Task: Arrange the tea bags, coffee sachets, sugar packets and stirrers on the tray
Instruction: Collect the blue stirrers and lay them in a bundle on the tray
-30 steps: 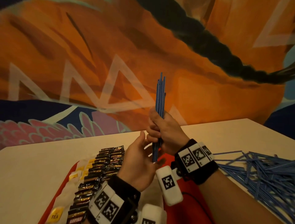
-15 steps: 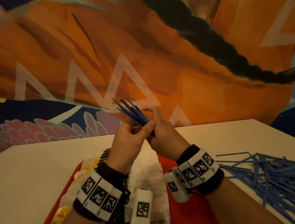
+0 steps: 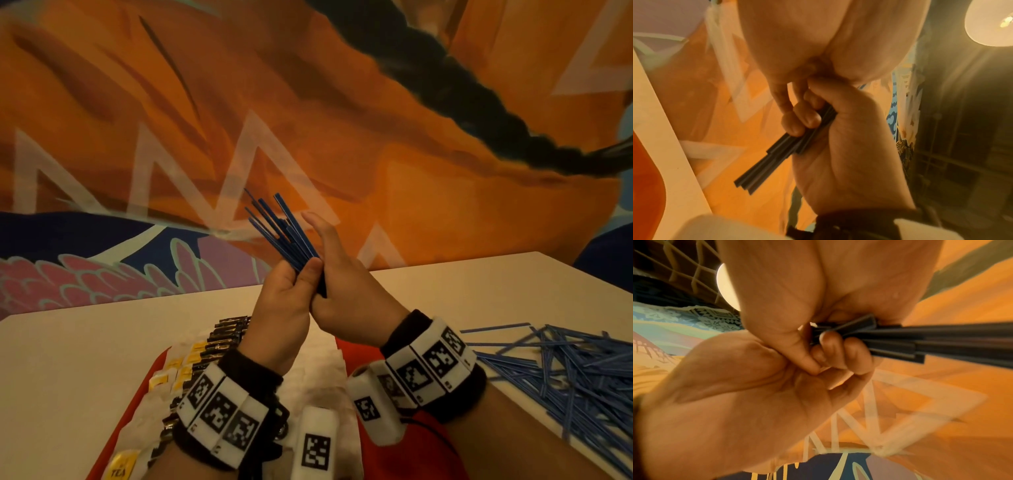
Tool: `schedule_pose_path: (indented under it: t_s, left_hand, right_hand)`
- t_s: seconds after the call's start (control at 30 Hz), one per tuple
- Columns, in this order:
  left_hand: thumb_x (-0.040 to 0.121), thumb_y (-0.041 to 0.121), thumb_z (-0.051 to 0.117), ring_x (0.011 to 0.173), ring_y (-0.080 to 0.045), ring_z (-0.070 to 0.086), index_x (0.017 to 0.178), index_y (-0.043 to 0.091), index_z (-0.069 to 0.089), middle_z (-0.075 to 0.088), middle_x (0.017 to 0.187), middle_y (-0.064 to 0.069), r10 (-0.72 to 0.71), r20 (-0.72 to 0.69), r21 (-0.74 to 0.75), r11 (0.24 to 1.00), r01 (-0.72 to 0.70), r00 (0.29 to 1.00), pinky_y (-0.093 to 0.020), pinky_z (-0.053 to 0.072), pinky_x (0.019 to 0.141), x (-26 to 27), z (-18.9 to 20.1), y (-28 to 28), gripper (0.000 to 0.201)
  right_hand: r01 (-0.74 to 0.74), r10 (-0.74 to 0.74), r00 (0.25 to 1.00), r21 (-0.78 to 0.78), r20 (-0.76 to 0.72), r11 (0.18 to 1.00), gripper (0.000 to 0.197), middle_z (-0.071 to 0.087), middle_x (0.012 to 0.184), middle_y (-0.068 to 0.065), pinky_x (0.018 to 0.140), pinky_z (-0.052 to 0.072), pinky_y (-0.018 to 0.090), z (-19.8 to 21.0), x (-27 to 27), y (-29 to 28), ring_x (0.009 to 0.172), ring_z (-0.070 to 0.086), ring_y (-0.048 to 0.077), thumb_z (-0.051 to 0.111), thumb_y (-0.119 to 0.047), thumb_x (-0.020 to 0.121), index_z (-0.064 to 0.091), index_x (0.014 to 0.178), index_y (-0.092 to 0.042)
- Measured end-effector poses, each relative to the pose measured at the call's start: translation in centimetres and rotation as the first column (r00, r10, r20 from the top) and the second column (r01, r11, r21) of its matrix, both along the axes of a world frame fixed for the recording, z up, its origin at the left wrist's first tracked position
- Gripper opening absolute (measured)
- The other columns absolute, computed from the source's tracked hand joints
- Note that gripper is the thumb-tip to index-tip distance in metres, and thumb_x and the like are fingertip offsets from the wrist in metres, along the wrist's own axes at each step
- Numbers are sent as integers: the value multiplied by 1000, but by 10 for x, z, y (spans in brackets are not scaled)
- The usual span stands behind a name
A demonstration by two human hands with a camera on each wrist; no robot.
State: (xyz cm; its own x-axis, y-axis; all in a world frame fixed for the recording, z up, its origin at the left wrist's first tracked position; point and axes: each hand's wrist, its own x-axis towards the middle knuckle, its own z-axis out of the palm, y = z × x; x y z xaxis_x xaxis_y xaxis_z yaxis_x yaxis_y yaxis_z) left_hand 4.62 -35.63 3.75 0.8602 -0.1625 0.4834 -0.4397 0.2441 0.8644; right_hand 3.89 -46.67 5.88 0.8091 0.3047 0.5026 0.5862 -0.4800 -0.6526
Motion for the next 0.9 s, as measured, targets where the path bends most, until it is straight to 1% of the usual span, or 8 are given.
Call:
schedule_pose_path:
  t_s: [0.1, 0.23, 0.47, 0.5, 0.57, 0.67, 0.8, 0.9]
  left_hand:
    - [94, 27, 48, 101, -17, 69, 110, 14, 64, 73, 99, -1, -18, -22, -37, 999, 17, 1000, -29, 56, 88, 0, 0, -2, 26]
    - [88, 33, 51, 110, -18, 67, 114, 11, 63, 73, 107, -5, -79, -99, -79, 994, 71, 992, -29, 53, 95, -1, 0, -2, 36]
    - [106, 20, 41, 101, -15, 70, 115, 11, 63, 74, 99, -4, -44, -194, -158, 987, 13, 980, -31, 53, 92, -2, -7, -9, 26]
    - [106, 20, 41, 98, -14, 70, 113, 11, 64, 74, 96, -3, -30, -192, -159, 987, -1, 981, -30, 54, 90, -2, -7, -9, 25]
    - [106, 20, 40, 95, -16, 71, 110, 9, 64, 74, 96, -7, 0, -204, -163, 986, -34, 979, -29, 56, 85, 0, -7, -8, 26]
    - [107, 20, 39, 102, -25, 71, 117, 1, 61, 70, 111, -21, 29, -247, -209, 974, -83, 969, -34, 58, 84, 3, -6, -5, 31]
    - [108, 21, 39, 102, -30, 70, 118, 3, 59, 70, 110, -20, 31, -281, -291, 950, -116, 959, -40, 57, 85, 7, -6, -3, 29]
    - [107, 25, 41, 91, -31, 66, 108, 11, 62, 70, 95, -13, 79, -293, -294, 941, -169, 953, -42, 49, 79, 9, -9, -3, 26]
  right_hand:
    - [-43, 44, 998, 6, -40, 999, 91, 64, 107, 7, 66, 58, 37, -1, 1, 0, 81, 67, 20, 55, 4, 81, 9, 148, -38]
    - [-31, 32, 996, 21, -85, 999, 82, 56, 106, -2, 55, 41, 11, -1, 4, -3, 78, 57, 7, 51, 7, 80, 15, 146, -28]
    - [-1, -5, 996, -65, -92, 998, 80, 48, 116, -3, 72, 42, 8, -7, 4, -1, 103, 53, 13, 56, 3, 84, 17, 147, -26]
    - [-7, 0, 996, -73, -91, 997, 82, 48, 117, -3, 75, 44, 10, -7, 5, 0, 104, 54, 14, 56, 2, 84, 16, 149, -26]
    - [-20, 12, 995, -82, -100, 996, 86, 50, 125, 2, 88, 51, 27, -7, 6, 2, 113, 54, 19, 57, -4, 82, 13, 150, -32]
    - [-89, 80, 988, -70, -132, 994, 91, 46, 140, 7, 101, 48, 46, -9, 5, 6, 128, 47, 24, 57, -15, 74, 13, 148, -43]
    - [-115, 107, 972, -26, -208, 993, 92, 43, 142, 7, 98, 49, 50, -7, 5, 5, 129, 44, 24, 56, -9, 75, 14, 147, -46]
    - [-138, 126, 962, -30, -243, 990, 91, 45, 142, 5, 89, 50, 38, -9, 6, 6, 120, 51, 23, 53, 2, 80, 12, 149, -42]
